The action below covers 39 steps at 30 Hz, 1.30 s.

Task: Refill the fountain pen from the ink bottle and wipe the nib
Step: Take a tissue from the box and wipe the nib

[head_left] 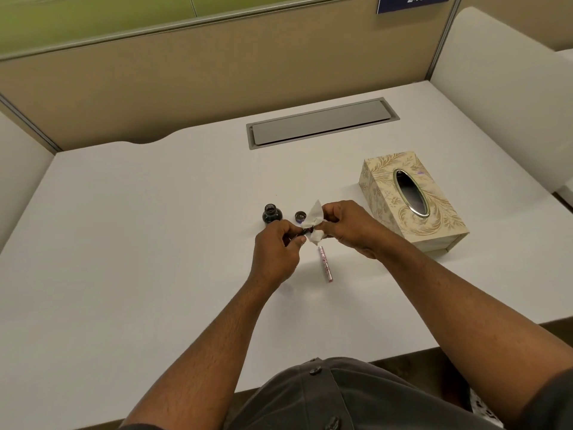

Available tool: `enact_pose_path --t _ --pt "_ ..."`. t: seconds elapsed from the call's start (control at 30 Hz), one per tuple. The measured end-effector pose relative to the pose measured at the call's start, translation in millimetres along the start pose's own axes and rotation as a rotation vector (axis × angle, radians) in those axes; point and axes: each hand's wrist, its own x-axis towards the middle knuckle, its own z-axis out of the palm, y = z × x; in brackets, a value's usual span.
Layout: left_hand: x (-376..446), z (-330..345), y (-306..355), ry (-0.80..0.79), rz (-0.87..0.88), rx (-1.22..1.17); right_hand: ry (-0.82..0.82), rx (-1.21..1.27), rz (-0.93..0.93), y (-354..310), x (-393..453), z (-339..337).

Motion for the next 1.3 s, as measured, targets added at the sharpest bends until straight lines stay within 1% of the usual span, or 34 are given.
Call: enact_pose_path --t 0.1,0.23,0.3,0.37,0.47,0.57,0.63,0.73,0.83,1.07,1.17,1.23,1.3 --pt "-1.7 0.4 -2.2 0.007 0.038 0.036 0.057 -0.181 -0.02 -5.6 -4.9 -0.1" --pt "-3.4 1.2 -4.9 0.019 0.114 0.11 0.061 -0.253 -0.004 -11.1 -9.0 1.7" --pt "-3.7 1.8 -7.3 0.04 0.153 0.112 0.078 -0.197 0.041 -9.4 -8.2 3.8" --pt "-2.9 3.0 -11.0 0.06 0.209 0.143 0.082 -0.084 0.089 -6.9 -7.1 4.9" --pt "-2.0 4.4 -15.8 0.092 0.34 0.269 0.057 0.122 0.173 -7.4 -7.0 4.7" --pt "-3.7 5.0 -16.3 0.119 0.479 0.422 0.053 0.253 0.252 -11.3 -9.7 6.0" --pt "-4.5 4.0 -15.4 0.133 0.531 0.474 0.061 0.345 0.291 -11.9 -10.5 7.7" --pt "-5.0 1.1 -12.7 0.157 0.598 0.537 0.068 0.407 0.327 -11.3 -9.4 8.9" --pt "-8.3 -0.1 -9.2 0.173 0.657 0.602 0.07 0.353 0.327 -11.1 -7.8 9.4" --pt "-13.7 3.5 -9.8 0.197 0.656 0.668 0.125 0.095 0.293 -1.2 -1.4 17.4" --pt "-12.9 5.2 -10.4 0.203 0.614 0.662 0.147 0.07 0.282 -0.7 -2.9 20.7" --pt "-10.9 6.4 -11.5 0.208 0.584 0.647 0.162 0.097 0.289 -1.7 -3.8 22.3" --pt "-8.4 5.4 -16.8 0.206 0.545 0.638 0.222 0.105 0.281 2.2 -0.9 19.2"
